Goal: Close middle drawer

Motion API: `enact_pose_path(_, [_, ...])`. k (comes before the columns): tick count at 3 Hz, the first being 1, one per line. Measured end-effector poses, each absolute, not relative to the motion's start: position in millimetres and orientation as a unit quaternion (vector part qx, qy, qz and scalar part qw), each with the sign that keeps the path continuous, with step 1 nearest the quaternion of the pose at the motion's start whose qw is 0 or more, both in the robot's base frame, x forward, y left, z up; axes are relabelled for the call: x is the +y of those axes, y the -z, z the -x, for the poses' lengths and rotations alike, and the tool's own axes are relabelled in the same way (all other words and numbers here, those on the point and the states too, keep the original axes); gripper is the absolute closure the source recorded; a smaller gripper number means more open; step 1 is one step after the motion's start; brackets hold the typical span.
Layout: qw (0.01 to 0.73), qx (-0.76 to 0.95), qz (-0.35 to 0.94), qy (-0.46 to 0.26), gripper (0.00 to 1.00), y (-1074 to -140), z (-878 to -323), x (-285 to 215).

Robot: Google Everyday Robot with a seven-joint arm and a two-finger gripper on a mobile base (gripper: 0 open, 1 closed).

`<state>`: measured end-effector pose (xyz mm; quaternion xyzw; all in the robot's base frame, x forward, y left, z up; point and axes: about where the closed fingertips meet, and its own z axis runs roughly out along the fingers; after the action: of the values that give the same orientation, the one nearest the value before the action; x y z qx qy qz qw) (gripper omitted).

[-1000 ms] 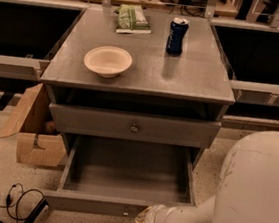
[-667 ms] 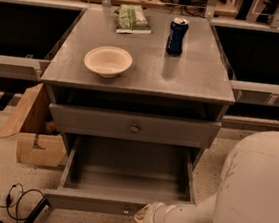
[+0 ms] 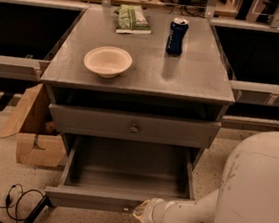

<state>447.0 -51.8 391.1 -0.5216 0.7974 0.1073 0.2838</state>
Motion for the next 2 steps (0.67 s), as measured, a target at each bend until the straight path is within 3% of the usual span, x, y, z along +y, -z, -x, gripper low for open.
enact_pose_path(2, [0.294,0.793,0.524,-0.104,1.0,-397.4,-456.4,-47.5])
